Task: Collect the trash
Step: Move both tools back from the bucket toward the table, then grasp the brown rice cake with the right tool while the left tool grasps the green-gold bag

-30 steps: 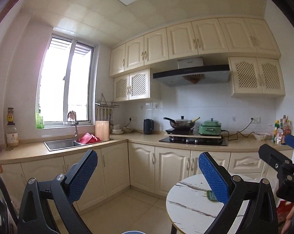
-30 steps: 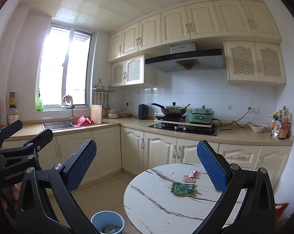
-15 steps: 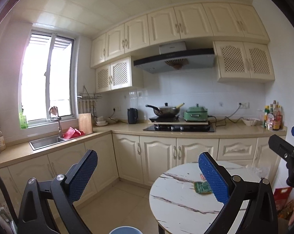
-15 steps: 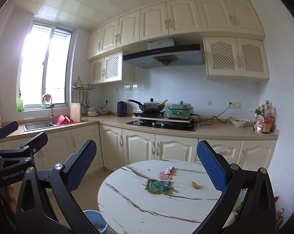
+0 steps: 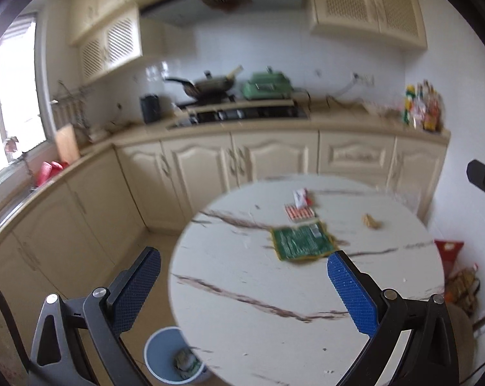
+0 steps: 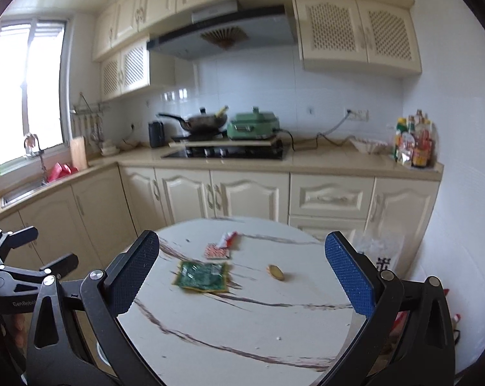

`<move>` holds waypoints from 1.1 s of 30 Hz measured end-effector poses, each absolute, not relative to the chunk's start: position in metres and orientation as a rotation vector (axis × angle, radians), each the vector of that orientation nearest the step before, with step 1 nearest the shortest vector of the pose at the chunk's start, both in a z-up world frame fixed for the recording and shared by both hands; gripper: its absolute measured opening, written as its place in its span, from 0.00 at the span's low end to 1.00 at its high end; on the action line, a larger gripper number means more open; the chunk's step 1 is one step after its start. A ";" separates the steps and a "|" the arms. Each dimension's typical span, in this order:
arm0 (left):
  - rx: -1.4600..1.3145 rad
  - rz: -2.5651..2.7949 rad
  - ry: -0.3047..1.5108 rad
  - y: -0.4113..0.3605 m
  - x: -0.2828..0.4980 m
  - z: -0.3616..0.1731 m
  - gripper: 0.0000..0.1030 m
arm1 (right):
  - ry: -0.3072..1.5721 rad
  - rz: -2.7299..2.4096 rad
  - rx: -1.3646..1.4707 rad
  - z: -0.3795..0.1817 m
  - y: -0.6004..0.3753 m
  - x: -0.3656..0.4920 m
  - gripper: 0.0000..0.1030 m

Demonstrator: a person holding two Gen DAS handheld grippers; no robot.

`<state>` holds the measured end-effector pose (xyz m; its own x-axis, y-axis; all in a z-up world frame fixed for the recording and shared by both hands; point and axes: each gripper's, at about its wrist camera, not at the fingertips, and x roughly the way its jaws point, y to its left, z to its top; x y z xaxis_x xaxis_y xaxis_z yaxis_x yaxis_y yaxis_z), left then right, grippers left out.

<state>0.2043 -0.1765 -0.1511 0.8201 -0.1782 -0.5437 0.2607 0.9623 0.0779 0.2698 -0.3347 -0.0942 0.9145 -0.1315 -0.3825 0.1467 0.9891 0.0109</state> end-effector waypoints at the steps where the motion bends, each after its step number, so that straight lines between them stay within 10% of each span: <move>1: 0.156 -0.250 0.600 -0.183 0.220 -0.158 0.99 | 0.428 -0.160 0.040 -0.105 -0.344 0.283 1.00; 15: 0.027 -0.275 0.957 -0.216 0.392 -0.212 0.99 | 0.767 -0.134 -0.018 -0.231 -0.404 0.412 1.00; 28: 0.048 -0.168 0.905 -0.199 0.438 -0.202 0.99 | 0.978 -0.081 0.068 -0.292 -0.446 0.498 1.00; 33: 0.040 -0.172 0.890 -0.192 0.450 -0.196 0.99 | 0.997 -0.056 0.042 -0.305 -0.440 0.505 0.79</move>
